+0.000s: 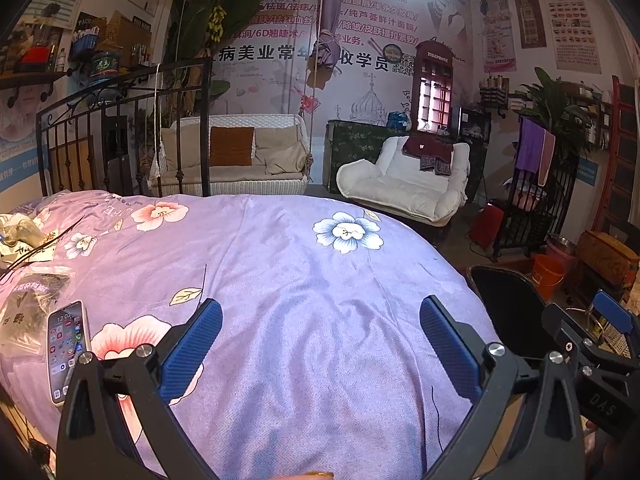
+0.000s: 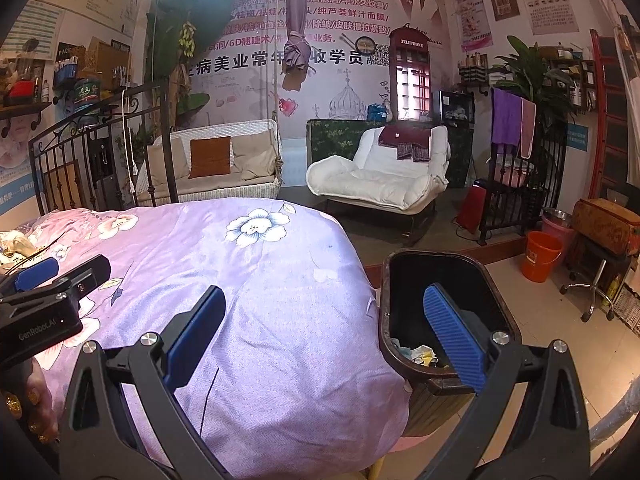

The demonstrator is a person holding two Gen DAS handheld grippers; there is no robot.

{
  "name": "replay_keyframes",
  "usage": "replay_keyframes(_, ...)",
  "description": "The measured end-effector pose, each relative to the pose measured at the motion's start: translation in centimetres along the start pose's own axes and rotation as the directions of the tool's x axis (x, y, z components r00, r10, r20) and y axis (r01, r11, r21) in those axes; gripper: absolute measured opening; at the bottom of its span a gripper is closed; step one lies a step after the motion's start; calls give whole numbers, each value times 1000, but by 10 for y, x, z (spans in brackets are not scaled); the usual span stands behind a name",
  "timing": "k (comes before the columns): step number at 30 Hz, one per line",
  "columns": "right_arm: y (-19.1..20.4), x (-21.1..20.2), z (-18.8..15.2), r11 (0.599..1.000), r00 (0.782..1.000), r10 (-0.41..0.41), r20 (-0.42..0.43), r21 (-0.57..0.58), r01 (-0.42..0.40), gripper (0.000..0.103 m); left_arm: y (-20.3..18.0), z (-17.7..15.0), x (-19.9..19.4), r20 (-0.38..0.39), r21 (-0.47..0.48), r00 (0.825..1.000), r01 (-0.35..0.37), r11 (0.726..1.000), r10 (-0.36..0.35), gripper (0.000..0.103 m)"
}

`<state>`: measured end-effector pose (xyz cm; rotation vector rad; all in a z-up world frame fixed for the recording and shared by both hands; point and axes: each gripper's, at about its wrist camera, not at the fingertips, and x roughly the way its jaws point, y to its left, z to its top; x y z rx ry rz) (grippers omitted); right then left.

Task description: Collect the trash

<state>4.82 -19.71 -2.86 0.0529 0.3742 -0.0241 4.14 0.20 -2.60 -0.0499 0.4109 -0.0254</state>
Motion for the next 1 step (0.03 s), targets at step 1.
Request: replay_keyframes(1,0,0,0,1000,1000,0,1,-1,0,98,1,0,0,2,-1,1000,-2,1000,2,98)
